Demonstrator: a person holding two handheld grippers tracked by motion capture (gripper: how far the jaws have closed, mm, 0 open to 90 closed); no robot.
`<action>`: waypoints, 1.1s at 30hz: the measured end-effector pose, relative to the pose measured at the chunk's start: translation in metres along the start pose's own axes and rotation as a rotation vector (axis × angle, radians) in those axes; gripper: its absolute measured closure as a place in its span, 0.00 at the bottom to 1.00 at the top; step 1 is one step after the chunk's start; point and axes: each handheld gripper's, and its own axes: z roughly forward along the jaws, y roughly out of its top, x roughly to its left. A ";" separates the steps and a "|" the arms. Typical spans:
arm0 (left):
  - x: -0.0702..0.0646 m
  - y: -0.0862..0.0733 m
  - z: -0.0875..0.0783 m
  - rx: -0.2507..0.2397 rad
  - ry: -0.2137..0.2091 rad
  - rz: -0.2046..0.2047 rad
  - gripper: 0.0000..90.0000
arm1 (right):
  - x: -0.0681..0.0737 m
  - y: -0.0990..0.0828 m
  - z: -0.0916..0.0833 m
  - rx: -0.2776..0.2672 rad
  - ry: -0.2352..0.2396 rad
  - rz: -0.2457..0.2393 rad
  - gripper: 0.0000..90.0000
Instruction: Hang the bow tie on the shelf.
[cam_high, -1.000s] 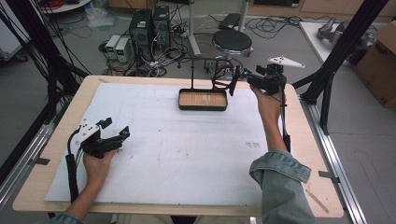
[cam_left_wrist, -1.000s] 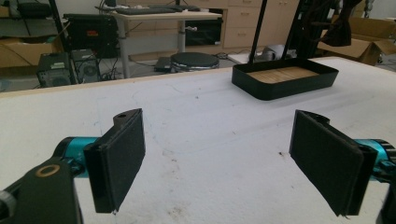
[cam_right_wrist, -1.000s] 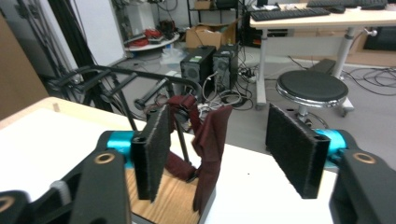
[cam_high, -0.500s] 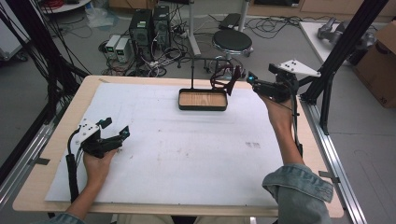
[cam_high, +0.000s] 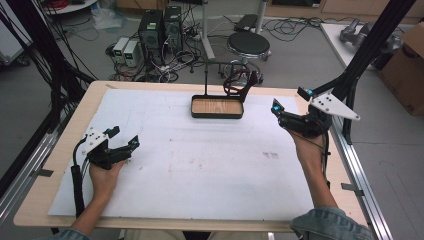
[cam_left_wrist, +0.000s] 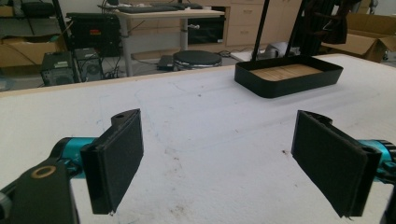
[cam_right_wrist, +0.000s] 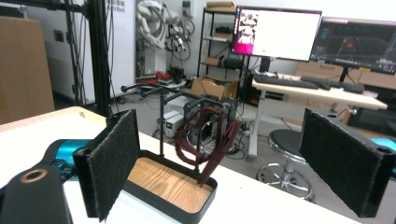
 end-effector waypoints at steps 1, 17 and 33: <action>0.000 0.000 0.000 0.000 0.000 0.000 0.19 | 0.000 0.000 0.000 0.000 0.000 0.000 0.13; -0.001 0.000 0.001 0.010 0.000 0.008 0.19 | 0.023 -0.059 -0.049 -0.057 -0.019 0.009 0.13; -0.001 0.000 0.001 0.014 -0.002 0.014 0.19 | 0.038 -0.114 -0.066 -0.144 -0.072 0.113 0.04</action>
